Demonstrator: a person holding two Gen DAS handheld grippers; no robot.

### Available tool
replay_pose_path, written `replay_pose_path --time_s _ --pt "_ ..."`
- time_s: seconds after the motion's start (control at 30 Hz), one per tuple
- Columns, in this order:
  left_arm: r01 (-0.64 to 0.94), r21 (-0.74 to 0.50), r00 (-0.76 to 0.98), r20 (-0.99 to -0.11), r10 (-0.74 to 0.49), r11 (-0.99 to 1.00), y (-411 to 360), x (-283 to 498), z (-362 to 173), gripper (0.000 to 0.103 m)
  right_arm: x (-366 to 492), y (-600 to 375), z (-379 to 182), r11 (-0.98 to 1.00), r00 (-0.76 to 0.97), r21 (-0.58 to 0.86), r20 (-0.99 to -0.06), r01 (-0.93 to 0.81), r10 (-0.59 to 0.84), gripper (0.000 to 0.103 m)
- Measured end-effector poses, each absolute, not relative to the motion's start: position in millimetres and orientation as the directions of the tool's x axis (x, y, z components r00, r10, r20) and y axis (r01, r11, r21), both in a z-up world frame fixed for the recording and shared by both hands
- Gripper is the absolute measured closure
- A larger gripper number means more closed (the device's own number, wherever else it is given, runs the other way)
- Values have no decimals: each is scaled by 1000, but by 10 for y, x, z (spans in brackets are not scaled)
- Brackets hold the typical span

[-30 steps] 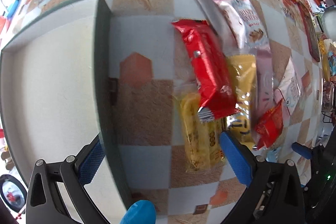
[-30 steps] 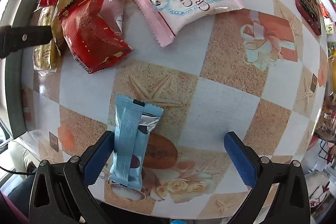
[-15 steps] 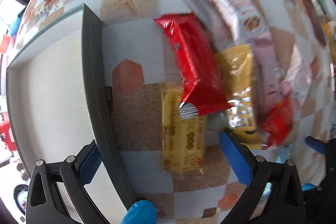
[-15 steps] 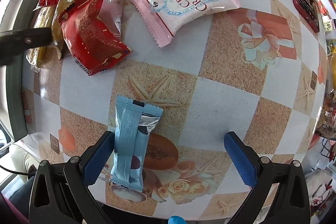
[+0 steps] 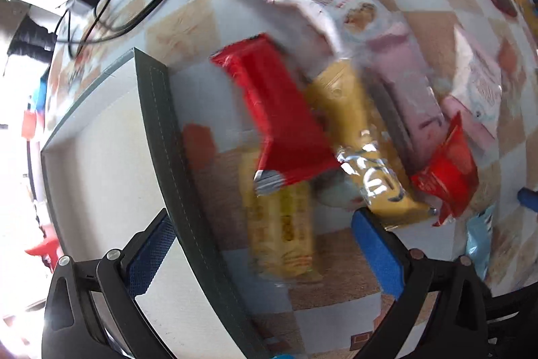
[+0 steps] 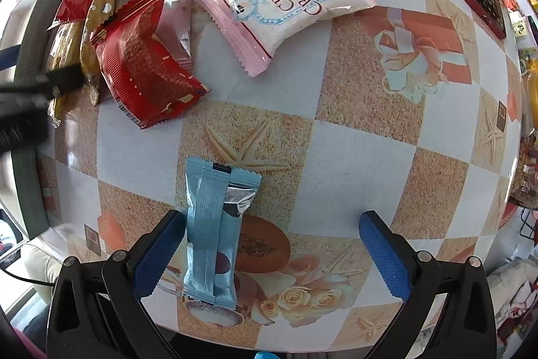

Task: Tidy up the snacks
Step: 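Grasp the yellow wafer with the left tool while the right grasps the blue bar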

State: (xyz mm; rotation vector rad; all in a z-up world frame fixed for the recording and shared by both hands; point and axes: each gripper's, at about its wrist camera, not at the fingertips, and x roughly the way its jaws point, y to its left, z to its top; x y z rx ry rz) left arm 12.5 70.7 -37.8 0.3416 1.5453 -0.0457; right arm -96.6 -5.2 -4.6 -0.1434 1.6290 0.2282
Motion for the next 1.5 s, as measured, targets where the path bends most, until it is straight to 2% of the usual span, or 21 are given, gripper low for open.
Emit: replay_pose_path --time_s 0.17,0.4,0.53,0.77,0.83,0.9,1.0,1.17,1.27,1.43,1.5 --pt "156 74 -23 -997 79 985 878 258 -515 0 -961 -64 -36 971 -68 60 -997 -231 46 0" --pt "74 77 20 -997 76 994 1620 381 -606 0 -971 -63 -44 971 -68 60 -997 -230 45 0" --pt "74 120 7 -993 120 990 1860 484 -603 0 -990 -76 -40 971 -57 59 -997 -230 47 0" --pt "137 54 75 -996 44 989 1607 627 -196 0 -1054 -87 -38 972 -52 58 -998 -227 47 0" --pt "151 44 59 -998 36 988 1370 793 -307 0 -1051 -87 -37 972 -53 58 -997 -227 47 0" --pt "167 93 88 -993 79 982 1247 861 -411 0 -1057 -96 -28 972 -56 57 -997 -227 46 0" --pt "125 25 14 -1000 23 992 1354 1018 -621 0 -1037 -72 -38 972 -62 58 -997 -228 45 0" --pt "176 130 27 -992 127 976 1639 1045 -820 0 -995 -58 -52 972 -54 58 -997 -227 47 0" --pt "69 42 -40 -998 44 997 1928 1254 -947 0 -1011 -67 -55 972 -48 58 -998 -227 48 0" --pt "4 27 -51 -998 27 1000 2059 1656 -1015 0 -1028 -74 -45 972 -47 57 -998 -228 48 0" --pt "-16 9 -55 -998 8 1000 1810 1553 -989 0 -1030 -74 -44 972 -50 57 -998 -228 47 0"
